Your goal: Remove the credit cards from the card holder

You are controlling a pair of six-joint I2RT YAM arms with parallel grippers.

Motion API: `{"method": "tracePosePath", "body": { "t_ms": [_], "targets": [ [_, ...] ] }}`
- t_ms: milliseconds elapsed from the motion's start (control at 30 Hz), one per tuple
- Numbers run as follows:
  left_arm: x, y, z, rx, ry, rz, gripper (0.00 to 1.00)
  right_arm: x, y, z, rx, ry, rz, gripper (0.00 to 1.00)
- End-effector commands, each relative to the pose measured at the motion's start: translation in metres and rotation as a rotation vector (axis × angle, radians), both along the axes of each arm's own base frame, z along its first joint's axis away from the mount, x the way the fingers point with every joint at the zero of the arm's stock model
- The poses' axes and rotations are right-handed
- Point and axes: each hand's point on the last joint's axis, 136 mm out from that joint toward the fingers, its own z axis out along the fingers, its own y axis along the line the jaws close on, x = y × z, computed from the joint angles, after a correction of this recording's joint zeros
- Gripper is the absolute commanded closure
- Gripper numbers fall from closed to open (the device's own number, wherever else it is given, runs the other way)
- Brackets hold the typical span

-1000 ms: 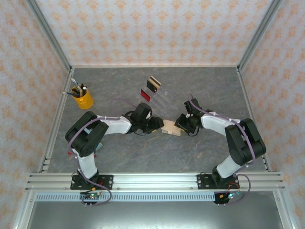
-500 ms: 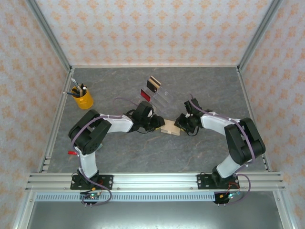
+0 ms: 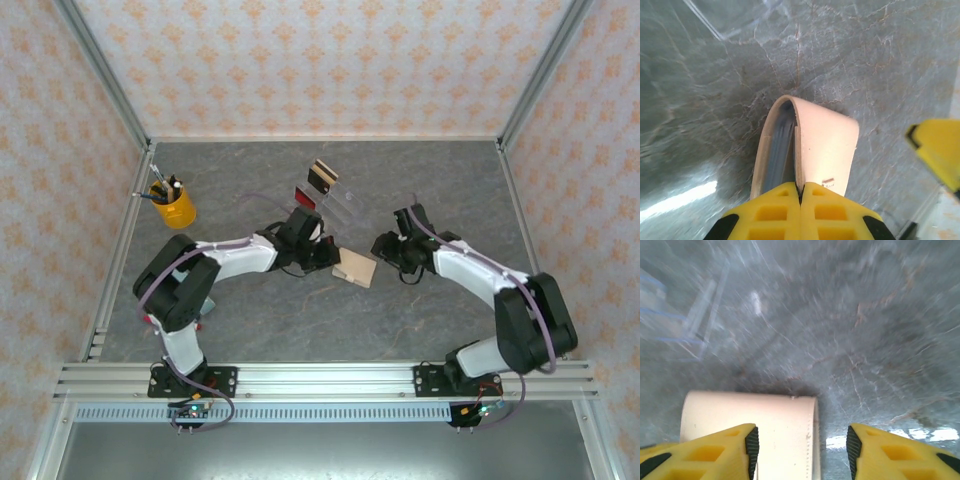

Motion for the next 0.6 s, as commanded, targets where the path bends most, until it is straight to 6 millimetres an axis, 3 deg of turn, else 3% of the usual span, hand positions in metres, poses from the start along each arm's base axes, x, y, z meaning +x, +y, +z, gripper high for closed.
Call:
{"method": "tracePosePath", "body": {
  "t_ms": [0, 167, 367, 567],
  "targets": [
    [-0.015, 0.058, 0.025, 0.351, -0.065, -0.066, 1.0, 0.002, -0.03, 0.018, -0.134, -0.075, -0.076, 0.41],
    [-0.026, 0.133, 0.067, 0.728, -0.119, -0.05, 1.0, 0.002, -0.046, 0.029, -0.187, -0.124, -0.128, 0.29],
    [-0.023, 0.189, 0.113, 1.122, -0.213, 0.044, 1.0, 0.003, -0.054, 0.025, -0.222, -0.123, -0.158, 0.19],
    [-0.017, 0.204, 0.109, 1.332, -0.202, 0.117, 1.0, -0.001, -0.062, 0.017, -0.249, -0.099, -0.201, 0.17]
  ]
}}
